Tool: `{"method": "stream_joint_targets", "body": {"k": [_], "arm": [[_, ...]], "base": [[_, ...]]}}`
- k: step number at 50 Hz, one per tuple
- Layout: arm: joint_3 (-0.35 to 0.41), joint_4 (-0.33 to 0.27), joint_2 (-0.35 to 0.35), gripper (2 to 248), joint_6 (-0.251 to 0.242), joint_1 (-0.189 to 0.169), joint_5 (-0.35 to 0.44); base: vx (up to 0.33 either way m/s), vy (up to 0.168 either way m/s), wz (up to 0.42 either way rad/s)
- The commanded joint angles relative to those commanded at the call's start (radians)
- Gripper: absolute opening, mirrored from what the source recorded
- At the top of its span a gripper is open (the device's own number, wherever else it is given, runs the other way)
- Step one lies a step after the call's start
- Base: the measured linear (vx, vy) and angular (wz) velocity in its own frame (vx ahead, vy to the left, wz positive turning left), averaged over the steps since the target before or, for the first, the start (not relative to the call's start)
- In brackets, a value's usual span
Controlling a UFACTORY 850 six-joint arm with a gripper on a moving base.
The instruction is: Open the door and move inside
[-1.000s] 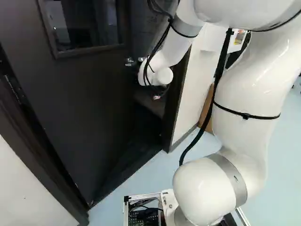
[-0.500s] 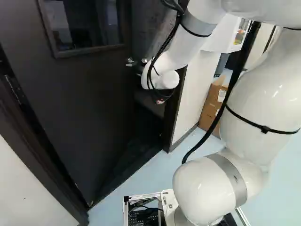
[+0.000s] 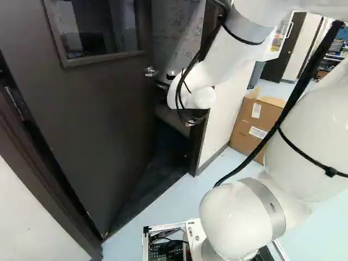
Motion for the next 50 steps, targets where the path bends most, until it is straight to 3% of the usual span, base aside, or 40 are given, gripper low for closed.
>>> {"method": "stream_joint_targets", "body": {"k": [18,50], "arm": [[0.091,0.000,0.101,247,0.000,-0.018,0.000],[0.099,0.000,0.110,247,0.000,-0.021,0.000]], "base": [[0.000,0.000,0.000],[0.000,0.000,0.000]]}}
